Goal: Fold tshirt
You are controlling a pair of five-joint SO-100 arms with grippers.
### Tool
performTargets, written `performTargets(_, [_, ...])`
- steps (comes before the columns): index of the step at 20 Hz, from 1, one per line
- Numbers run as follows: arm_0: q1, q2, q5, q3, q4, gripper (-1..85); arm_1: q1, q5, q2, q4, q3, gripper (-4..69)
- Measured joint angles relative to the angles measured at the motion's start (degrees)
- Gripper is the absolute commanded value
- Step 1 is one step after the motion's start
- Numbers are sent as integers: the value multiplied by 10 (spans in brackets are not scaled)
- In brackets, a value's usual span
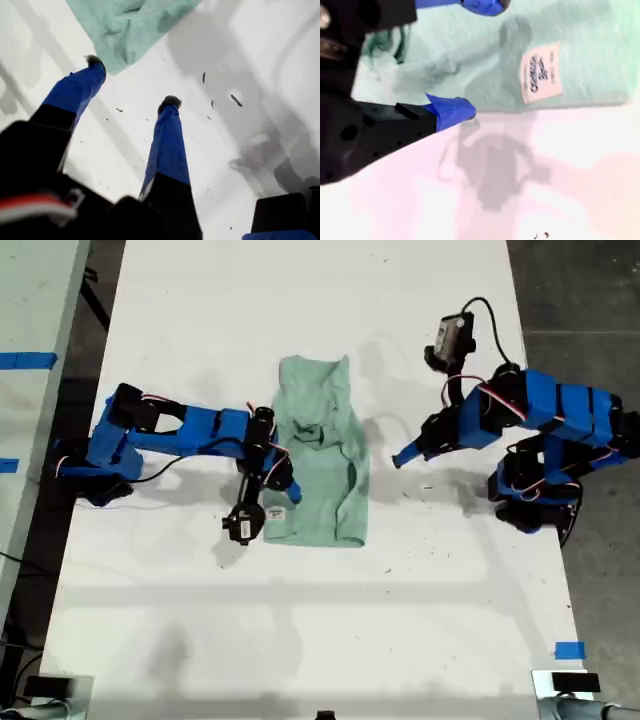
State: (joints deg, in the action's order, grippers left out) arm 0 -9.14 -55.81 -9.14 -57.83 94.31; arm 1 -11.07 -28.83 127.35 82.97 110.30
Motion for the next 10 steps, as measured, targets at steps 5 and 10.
performTargets(5, [44,-103,105,-17,11,274,86,38,-156,-81,-51,299])
performTargets(10, [96,-103,209,-62,-21,254,136,60,-342,-92,-174,316])
